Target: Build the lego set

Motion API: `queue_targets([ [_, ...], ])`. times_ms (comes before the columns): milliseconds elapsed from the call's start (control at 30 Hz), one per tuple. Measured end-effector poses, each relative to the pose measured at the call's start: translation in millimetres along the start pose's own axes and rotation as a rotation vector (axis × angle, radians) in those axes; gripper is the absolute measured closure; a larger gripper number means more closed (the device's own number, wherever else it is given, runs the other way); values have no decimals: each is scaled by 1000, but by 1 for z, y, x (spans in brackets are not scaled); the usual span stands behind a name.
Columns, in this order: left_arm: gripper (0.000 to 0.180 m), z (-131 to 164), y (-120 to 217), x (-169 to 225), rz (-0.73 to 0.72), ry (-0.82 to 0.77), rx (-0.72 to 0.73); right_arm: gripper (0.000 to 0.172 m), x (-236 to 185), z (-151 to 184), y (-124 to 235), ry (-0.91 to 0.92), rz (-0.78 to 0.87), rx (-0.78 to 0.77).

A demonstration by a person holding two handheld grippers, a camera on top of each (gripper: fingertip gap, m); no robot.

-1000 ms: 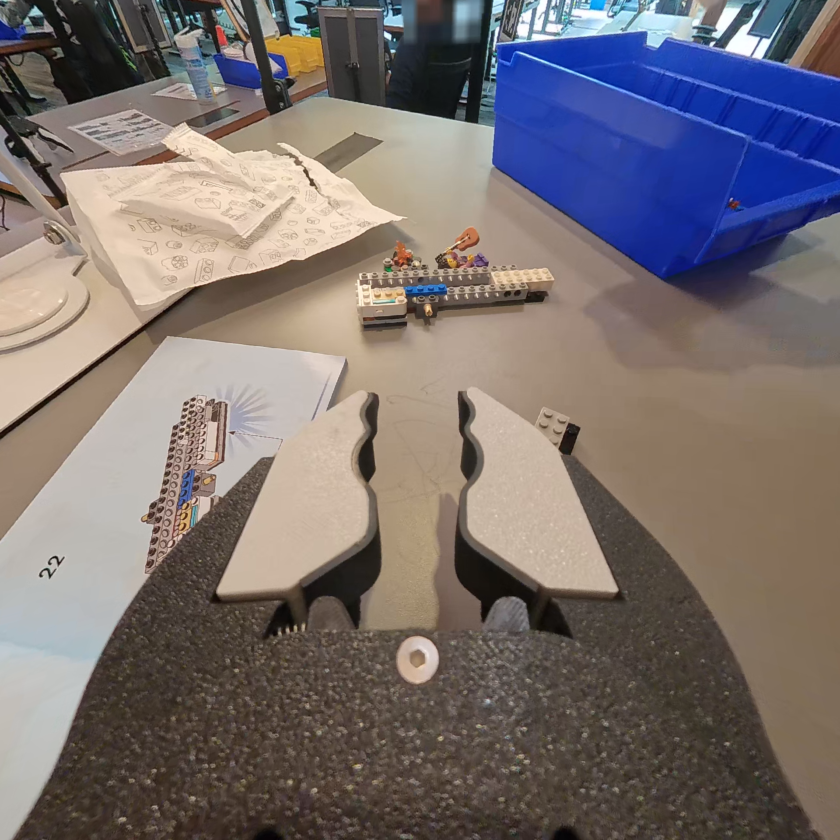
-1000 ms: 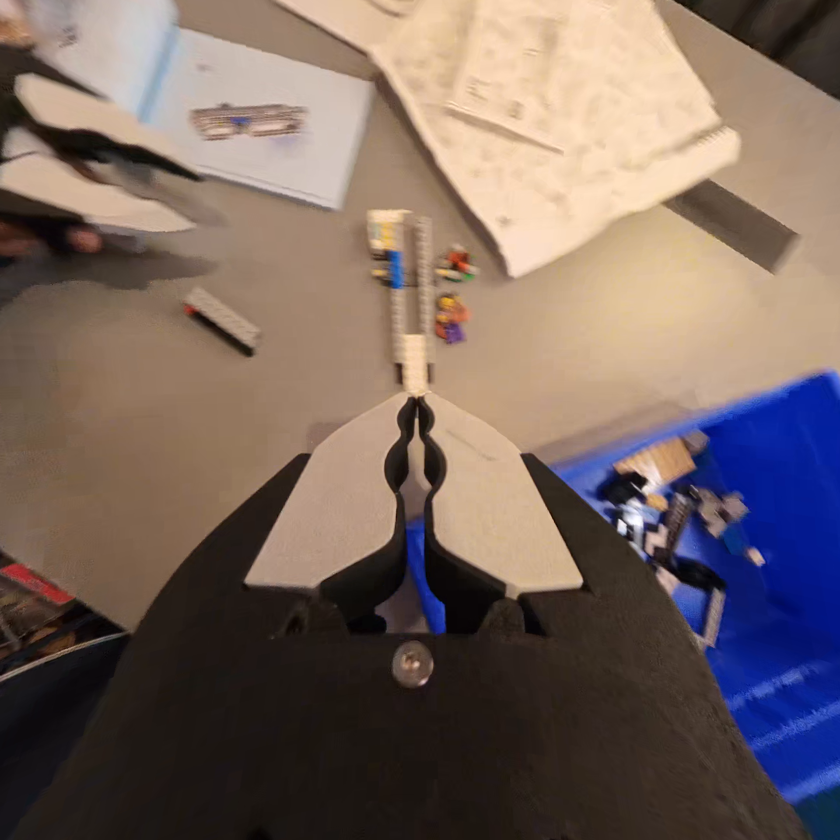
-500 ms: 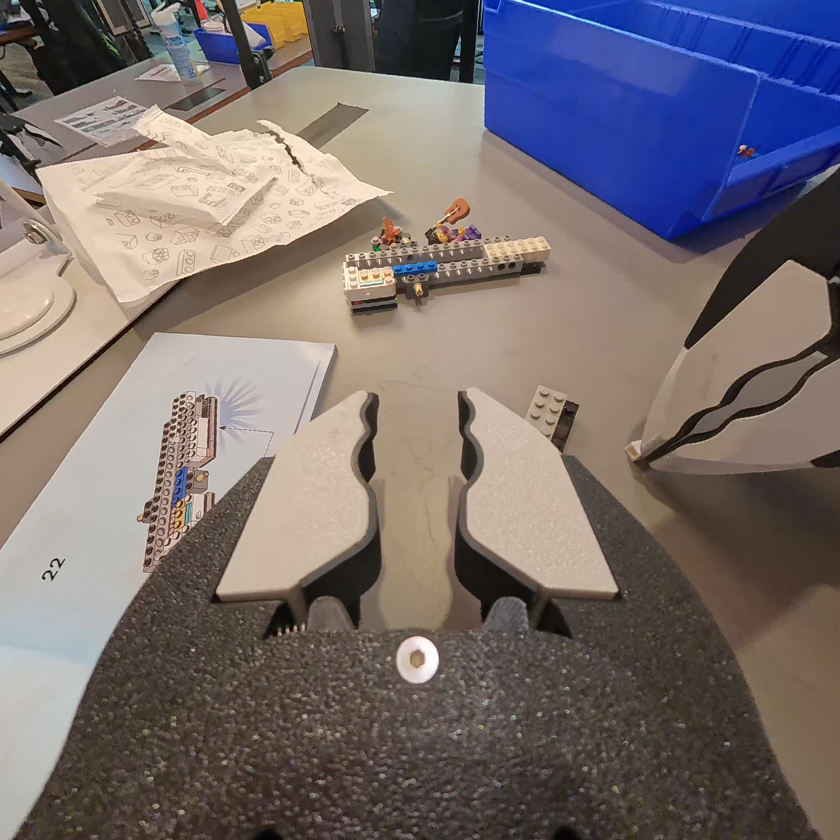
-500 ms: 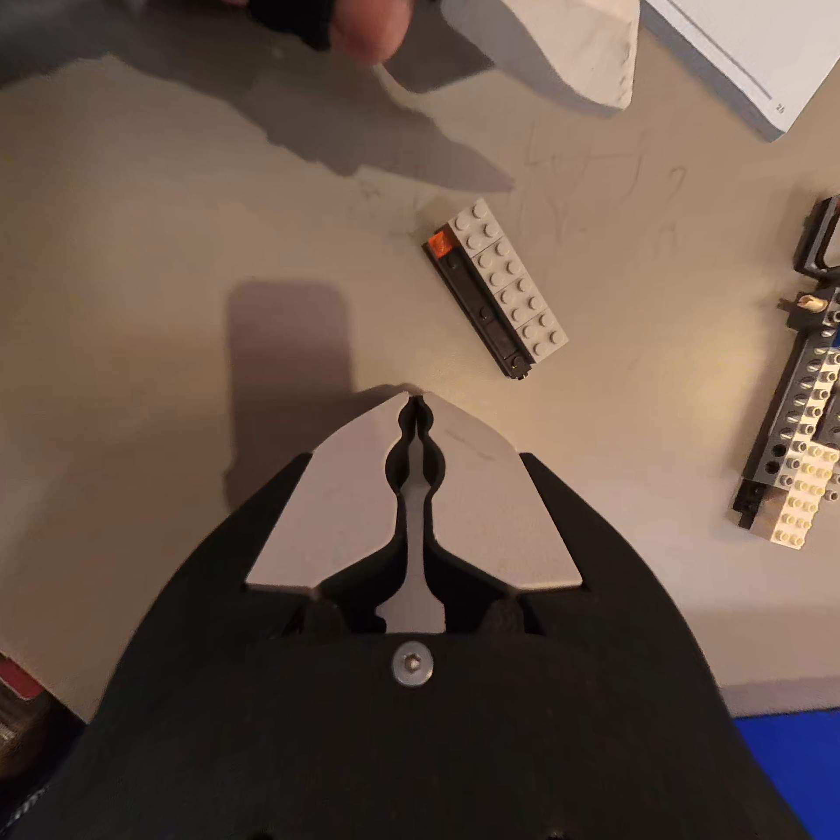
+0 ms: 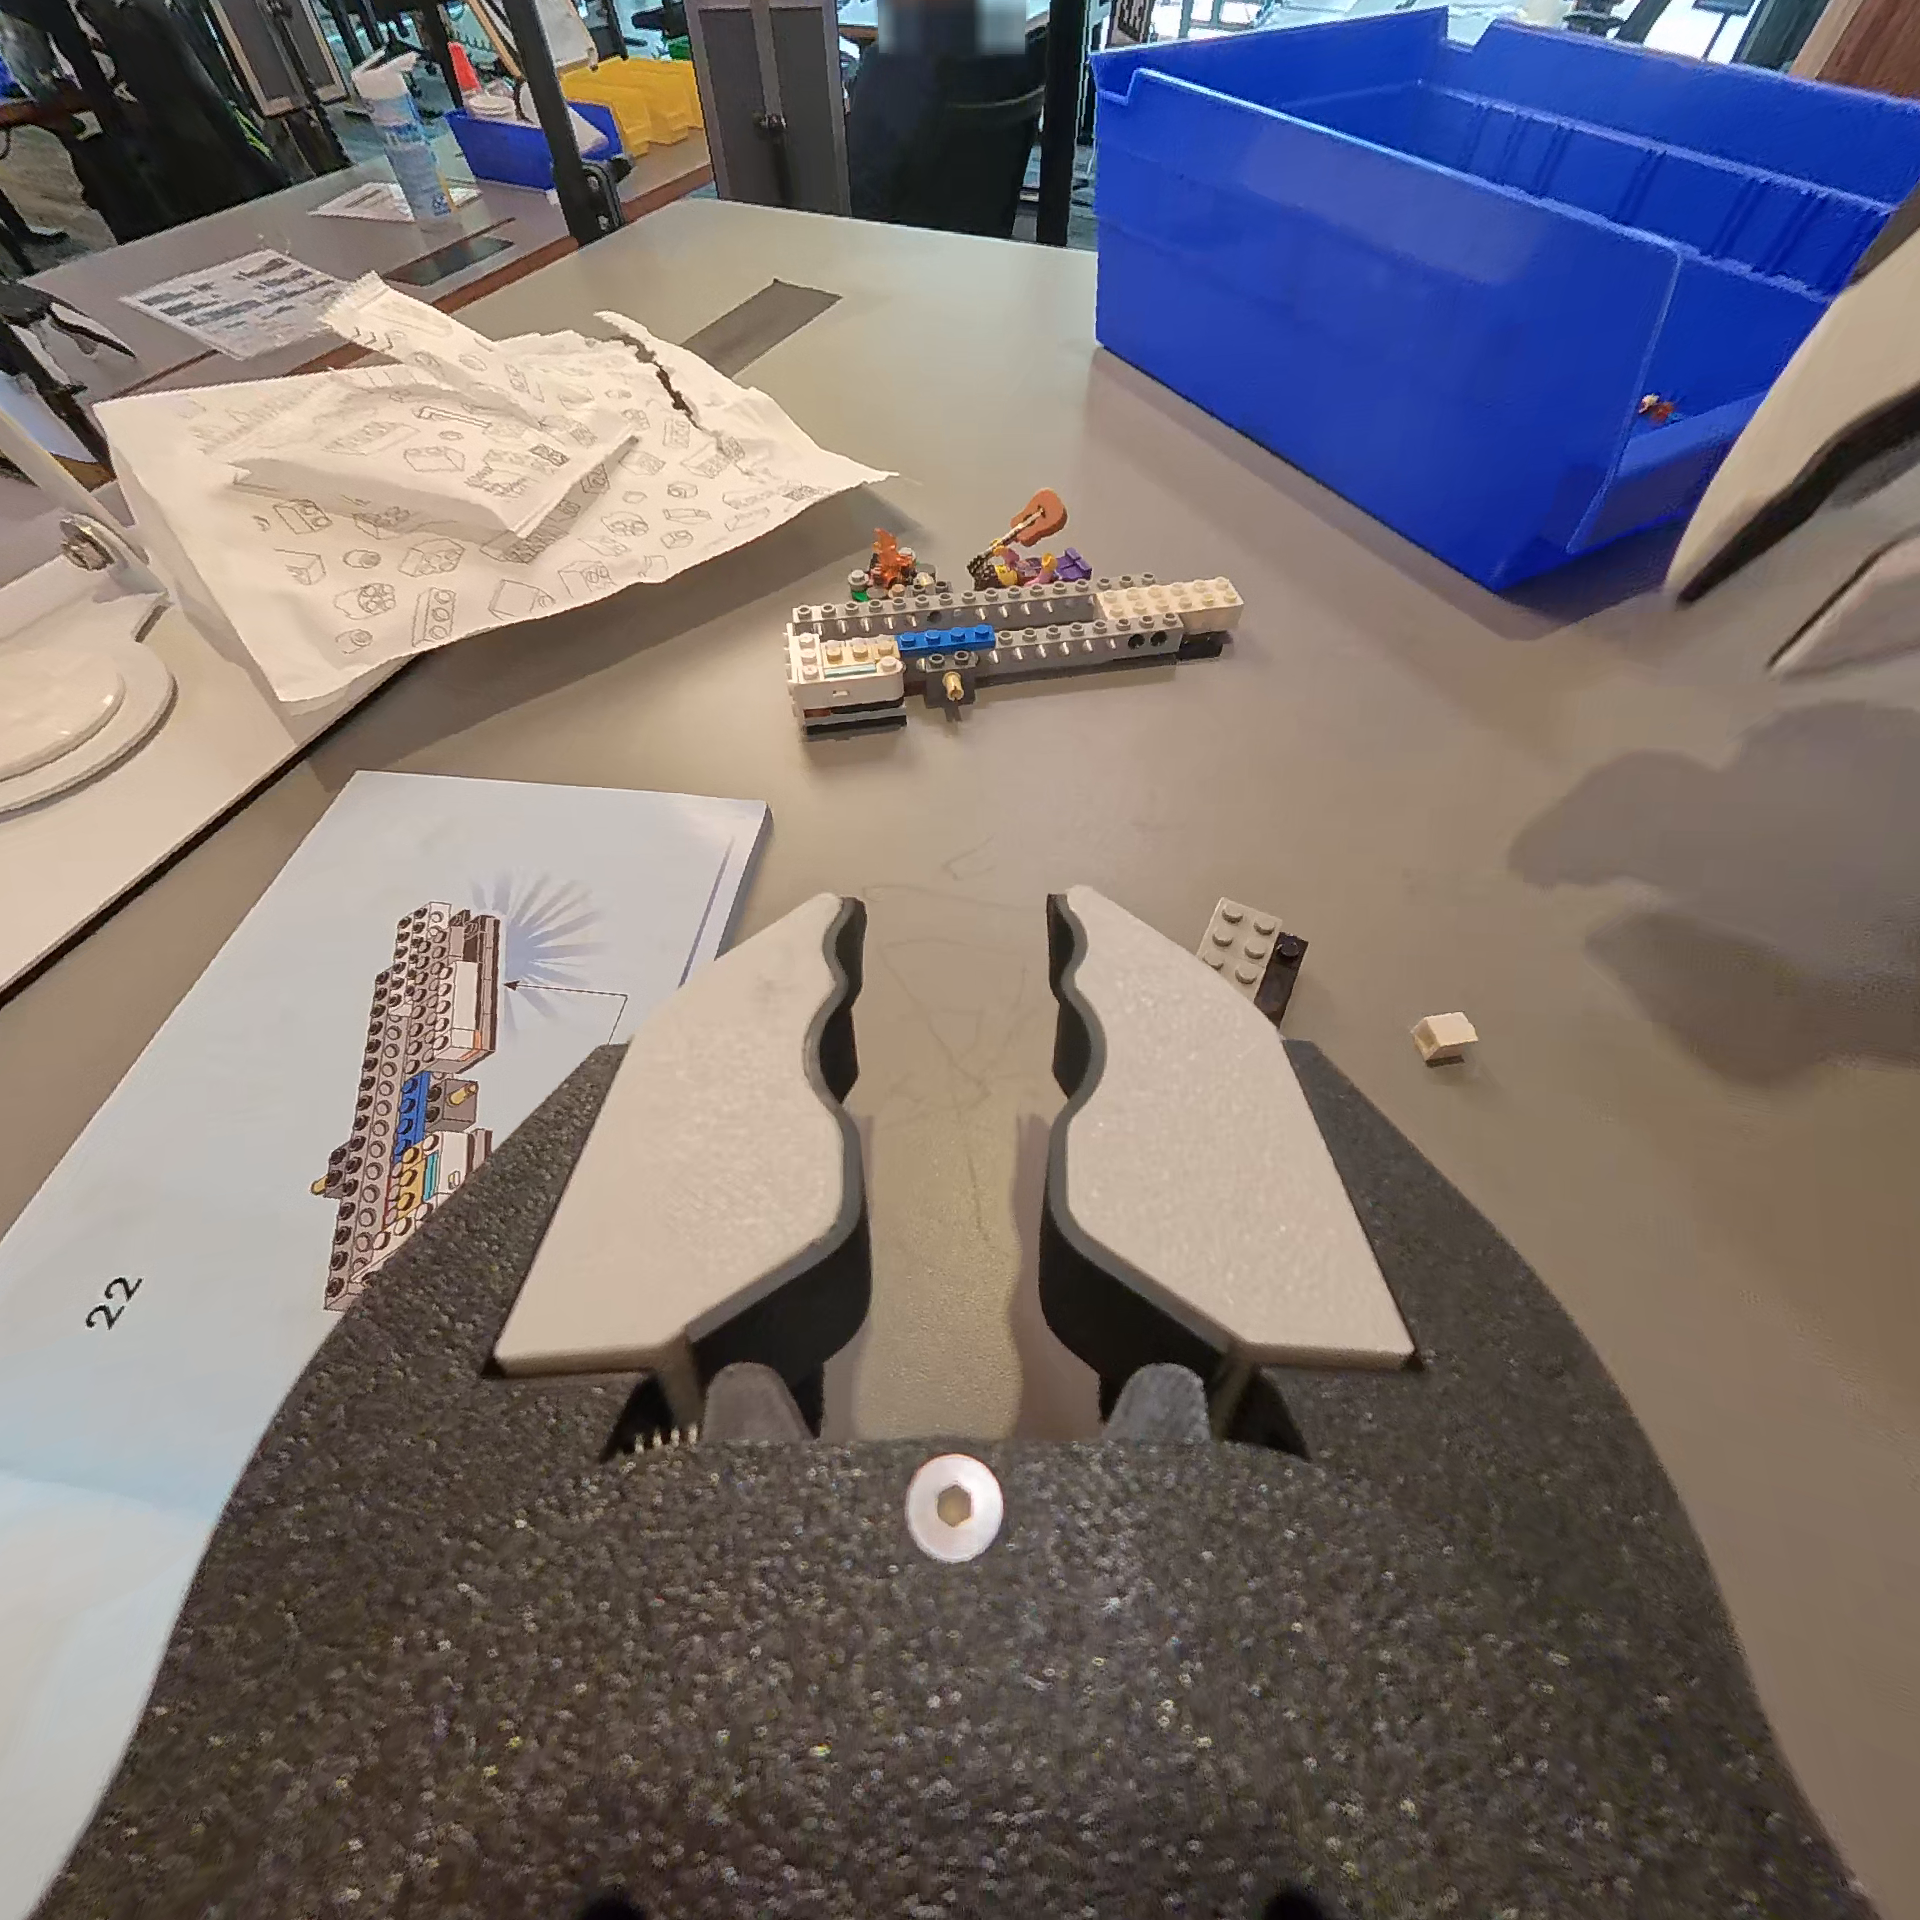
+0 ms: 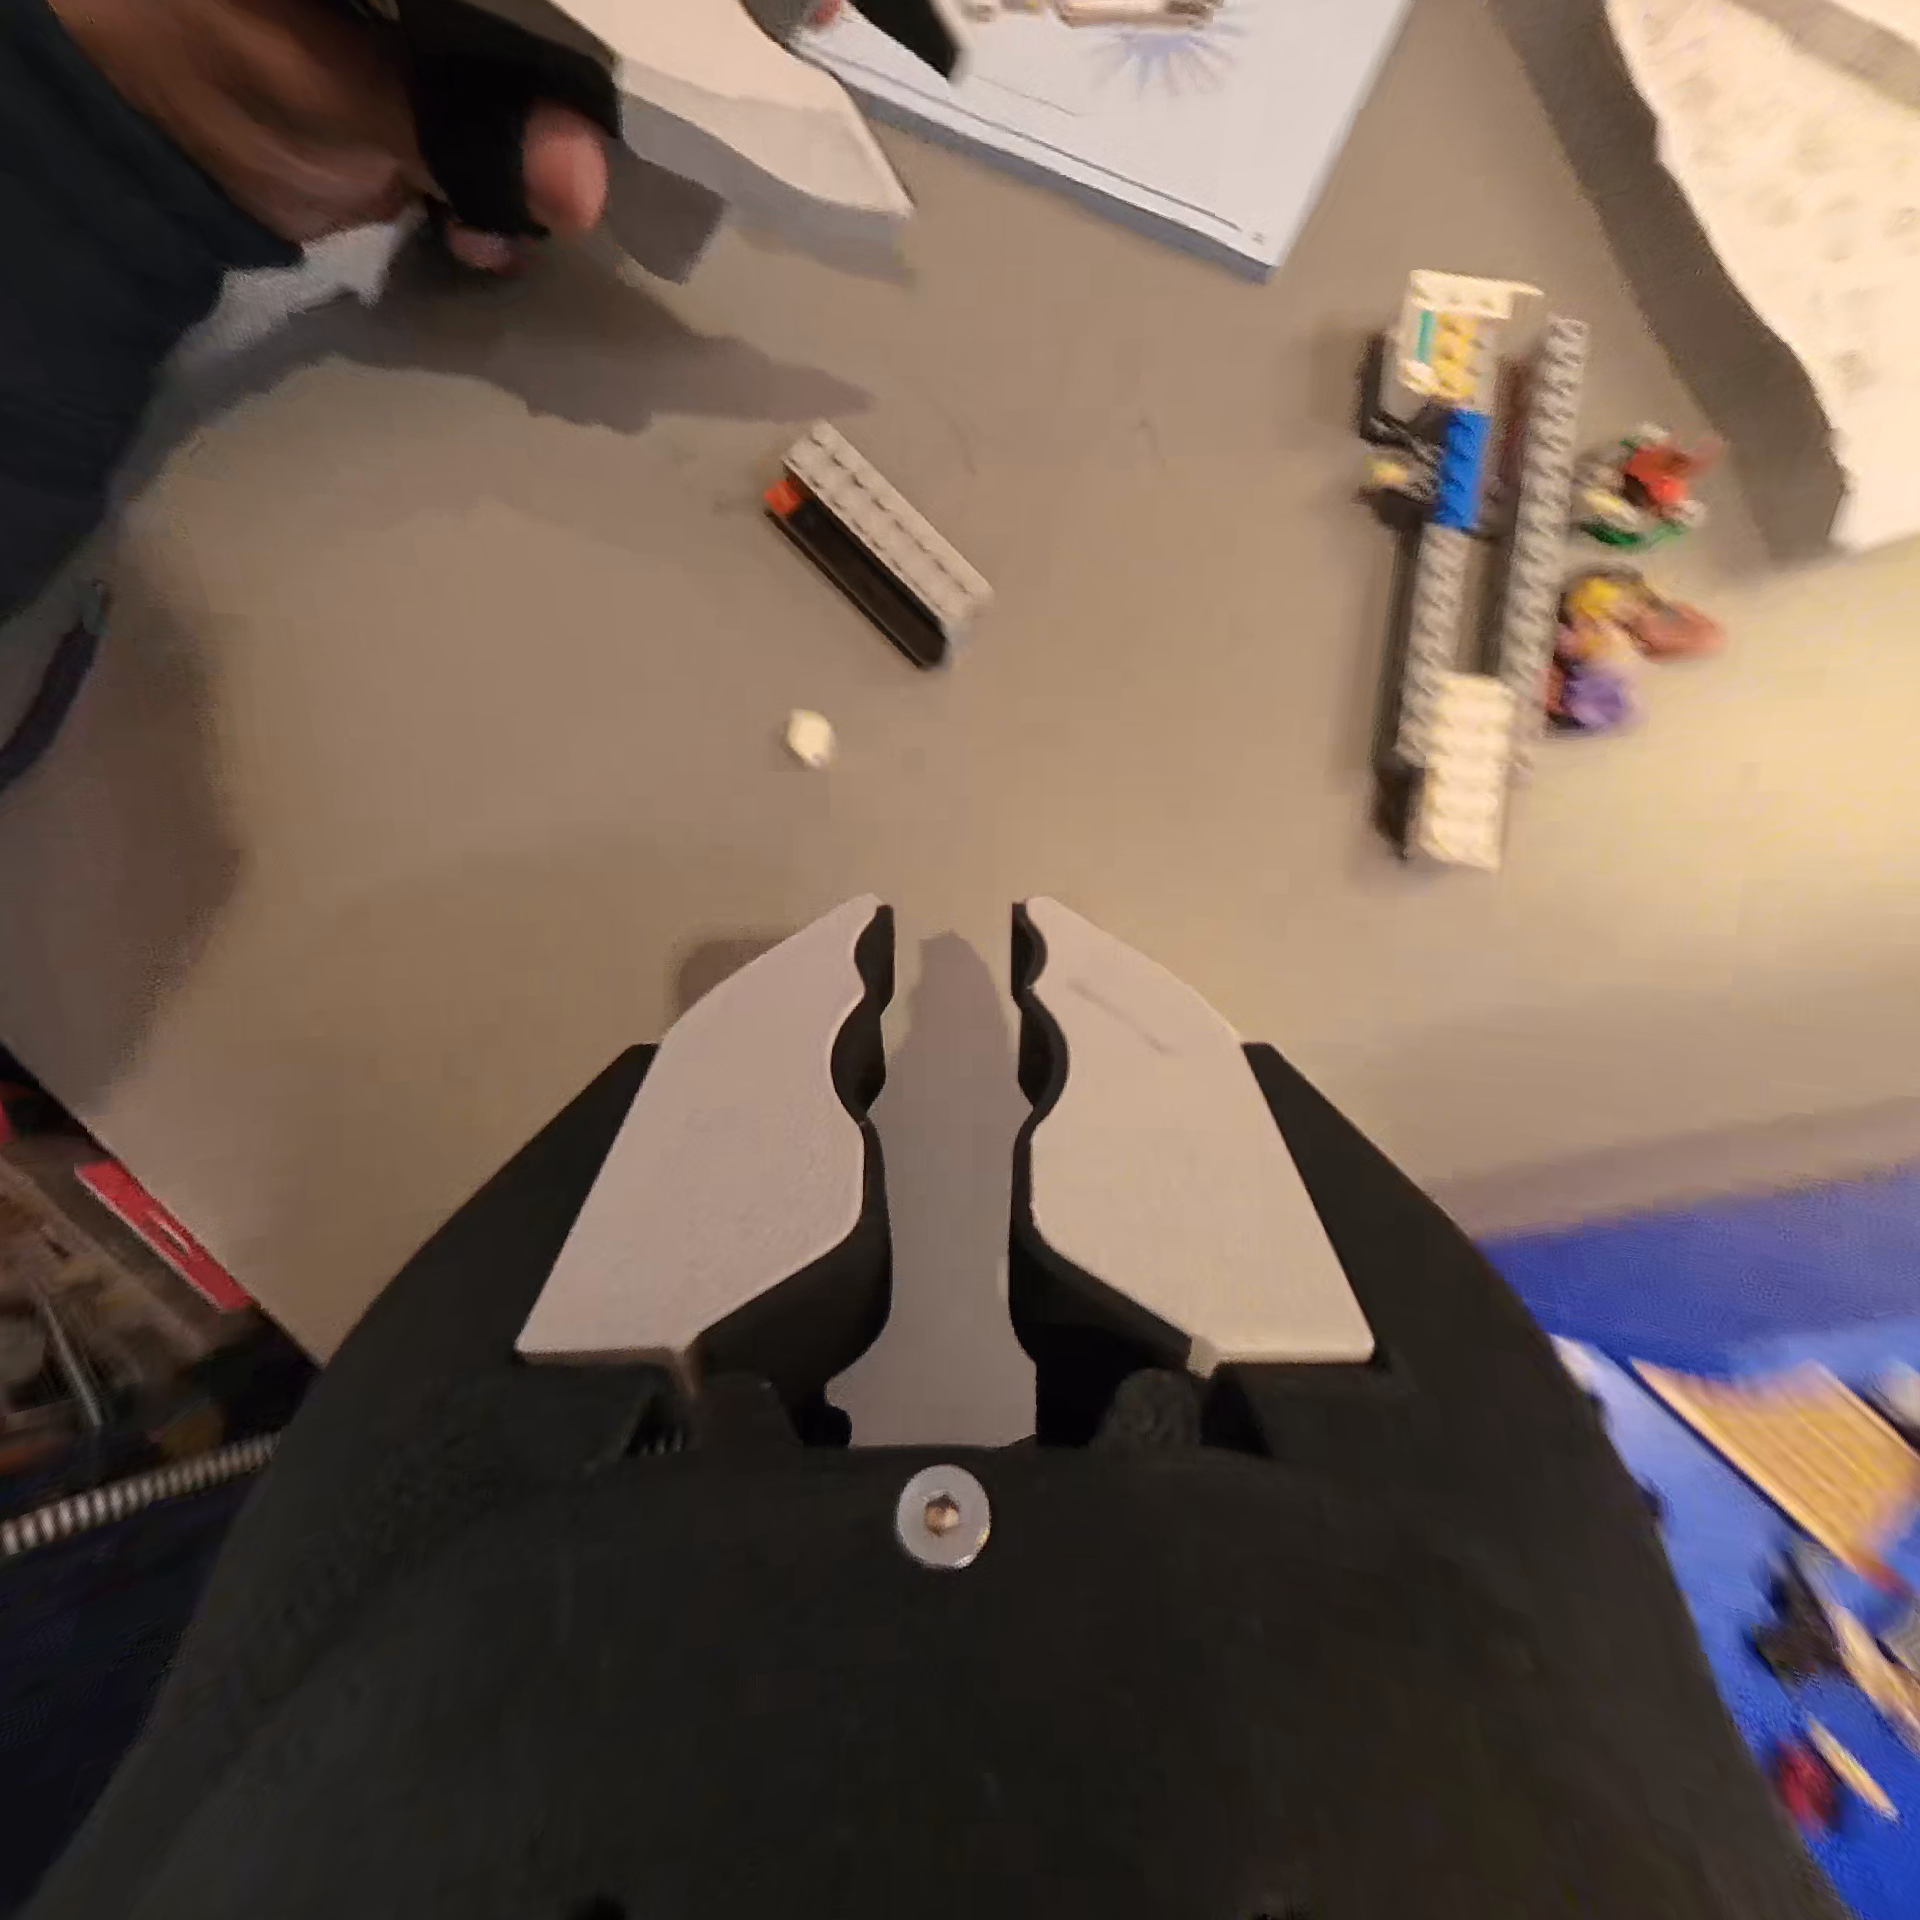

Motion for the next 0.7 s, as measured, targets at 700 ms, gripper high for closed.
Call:
queue_targets([
  [700,146,4,-8,4,12,-33,-92,140,33,56,71,5,-42,-344],
])
Point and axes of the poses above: each gripper's, where its closed fingertips meet, y back along the fingers, z out of its underside, x = y × z across the jaws, the point moved 9 cm from there along y, back along the fingers, and after that the axes turned 8 degrees about x, right-handed, at the moved point
